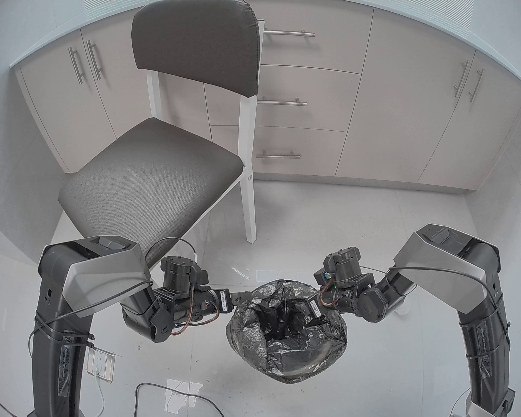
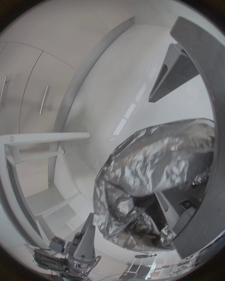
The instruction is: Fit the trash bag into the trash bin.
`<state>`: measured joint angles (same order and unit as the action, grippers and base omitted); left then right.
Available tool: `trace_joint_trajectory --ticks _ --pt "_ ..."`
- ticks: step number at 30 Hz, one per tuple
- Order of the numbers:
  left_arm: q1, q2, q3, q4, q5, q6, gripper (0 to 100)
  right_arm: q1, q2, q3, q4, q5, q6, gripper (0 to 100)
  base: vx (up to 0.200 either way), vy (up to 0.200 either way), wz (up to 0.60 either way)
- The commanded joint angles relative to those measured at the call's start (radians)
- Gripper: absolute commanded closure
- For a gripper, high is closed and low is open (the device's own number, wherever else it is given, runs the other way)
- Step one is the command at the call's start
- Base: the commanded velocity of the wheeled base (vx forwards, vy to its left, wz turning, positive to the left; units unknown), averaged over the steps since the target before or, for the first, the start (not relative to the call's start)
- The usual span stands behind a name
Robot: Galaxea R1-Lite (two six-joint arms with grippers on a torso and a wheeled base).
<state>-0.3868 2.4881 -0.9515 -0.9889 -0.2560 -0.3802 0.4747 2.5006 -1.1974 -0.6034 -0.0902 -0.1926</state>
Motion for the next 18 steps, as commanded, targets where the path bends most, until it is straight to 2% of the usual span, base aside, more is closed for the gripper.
trace_joint_trajectory --ticks 1,14,18 --pt "0.000 0.002 0.000 0.000 0.000 0.000 0 -0.011 0.038 -0.014 0.001 -0.002 -0.001 0 0.000 0.000 0.00" --pt "0.000 0.002 0.000 0.000 0.000 0.000 0 -0.013 0.066 -0.019 0.004 -0.011 -0.004 0 0.000 0.000 0.00" --pt "-0.001 0.002 0.000 0.000 0.000 0.000 0 -0.027 0.063 -0.014 0.002 -0.083 -0.018 0 0.000 0.000 0.00"
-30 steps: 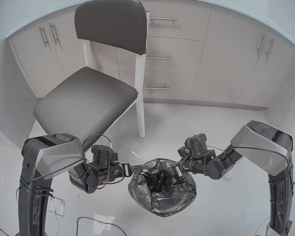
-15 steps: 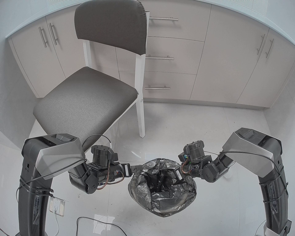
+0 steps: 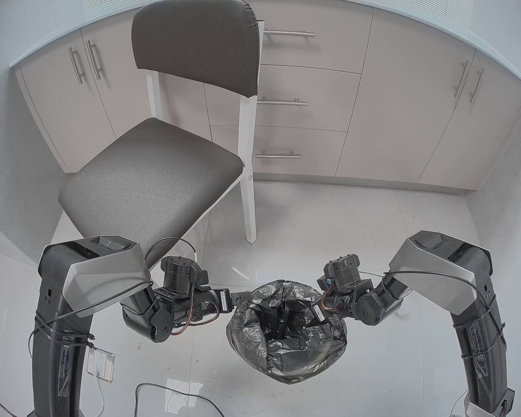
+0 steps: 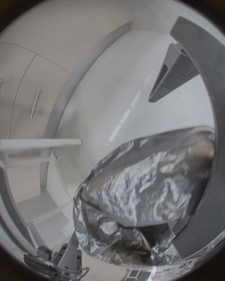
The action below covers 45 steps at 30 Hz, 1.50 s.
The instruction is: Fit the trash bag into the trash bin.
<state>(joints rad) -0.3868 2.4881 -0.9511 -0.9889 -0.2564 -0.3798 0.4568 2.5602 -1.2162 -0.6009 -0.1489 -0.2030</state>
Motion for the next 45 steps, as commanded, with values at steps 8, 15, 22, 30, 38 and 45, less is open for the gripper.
trace_joint_trajectory --ticks 8,15,22,30,38,45 --pt "-0.001 0.002 0.000 0.000 0.000 -0.001 0 -0.004 -0.023 0.021 0.001 -0.156 -0.053 0 0.000 0.000 0.00" --pt "0.000 0.002 0.002 0.000 0.000 -0.001 0 -0.001 -0.018 0.012 0.007 -0.255 -0.088 0 0.000 0.000 0.00" --pt "-0.001 0.002 0.002 0.000 0.000 -0.001 0 0.005 -0.017 0.010 0.013 -0.333 -0.107 0 0.000 0.000 0.00" --pt "-0.001 0.002 0.002 0.000 0.000 -0.001 0 -0.029 -0.029 -0.003 0.052 -0.414 -0.118 0 0.000 0.000 0.00" --pt "0.000 0.002 0.002 0.000 0.000 0.001 0 -0.070 -0.046 -0.017 0.053 -0.419 -0.119 0 0.000 0.000 0.00" --pt "-0.001 0.002 0.002 0.000 0.000 -0.001 0 -0.102 -0.051 -0.025 0.052 -0.419 -0.122 0 0.000 0.000 0.00"
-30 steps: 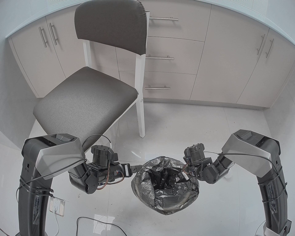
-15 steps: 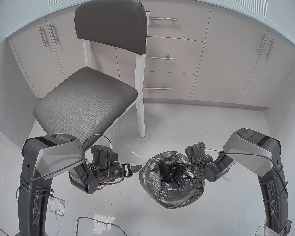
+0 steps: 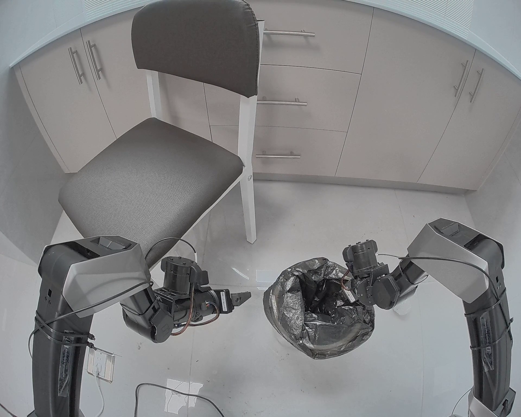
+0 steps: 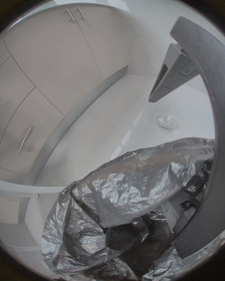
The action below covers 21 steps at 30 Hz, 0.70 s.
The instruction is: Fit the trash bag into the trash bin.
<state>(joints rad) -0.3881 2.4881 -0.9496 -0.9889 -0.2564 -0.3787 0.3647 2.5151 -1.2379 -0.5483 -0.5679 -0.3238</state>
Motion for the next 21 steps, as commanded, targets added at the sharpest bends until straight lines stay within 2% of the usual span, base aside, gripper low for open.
trace_joint_trajectory --ticks 1,8,14,21 --pt "0.000 0.002 0.000 0.000 0.000 -0.002 0 -0.012 -0.006 -0.006 -0.001 0.000 -0.001 0 0.000 0.000 0.00" --pt "0.000 0.002 0.000 0.000 0.000 -0.002 0 -0.020 -0.006 -0.017 -0.001 0.006 -0.003 0 0.000 0.000 0.00" --pt "0.000 0.002 0.000 0.000 0.000 0.000 0 0.011 -0.018 0.009 -0.012 0.014 0.000 0 0.000 0.000 0.00" --pt "0.000 -0.005 0.015 0.000 0.000 0.000 0 0.066 -0.173 0.126 -0.013 0.144 0.008 0 0.000 0.000 0.00"
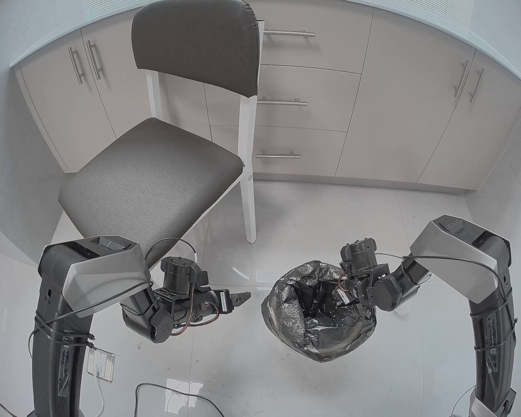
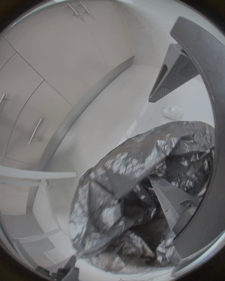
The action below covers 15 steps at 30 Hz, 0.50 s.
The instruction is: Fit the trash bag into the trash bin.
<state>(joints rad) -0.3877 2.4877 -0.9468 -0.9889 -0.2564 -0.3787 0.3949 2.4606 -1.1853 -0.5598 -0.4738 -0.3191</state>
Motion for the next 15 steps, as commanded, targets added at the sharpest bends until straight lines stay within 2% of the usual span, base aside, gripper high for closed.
trace_joint_trajectory --ticks 1,4,7,10,11,12,15 --pt "0.000 -0.006 0.013 -0.002 -0.001 0.000 0 0.038 -0.126 0.079 -0.002 0.055 0.003 0 0.000 0.000 0.00" --pt "0.000 -0.006 0.014 -0.002 -0.001 0.000 0 0.058 -0.206 0.131 -0.002 0.126 0.023 0 0.000 0.000 0.00" --pt "0.000 -0.006 0.014 -0.002 -0.001 0.000 0 0.084 -0.266 0.190 0.000 0.164 0.055 0 0.000 0.000 0.00" --pt "0.000 -0.006 0.014 0.000 -0.001 0.000 0 0.121 -0.316 0.297 -0.005 0.253 0.084 0 0.000 0.000 0.00" --pt "0.000 -0.006 0.014 -0.002 -0.001 0.000 0 0.122 -0.318 0.303 -0.005 0.258 0.086 0 0.000 0.000 0.00" --pt "0.000 -0.004 0.014 0.000 -0.001 0.000 0 0.142 -0.322 0.375 -0.029 0.316 0.109 0 0.000 0.000 0.00" --pt "0.000 -0.004 0.014 0.000 -0.001 0.000 0 0.145 -0.281 0.457 -0.143 0.334 0.123 0 0.000 0.000 0.00"
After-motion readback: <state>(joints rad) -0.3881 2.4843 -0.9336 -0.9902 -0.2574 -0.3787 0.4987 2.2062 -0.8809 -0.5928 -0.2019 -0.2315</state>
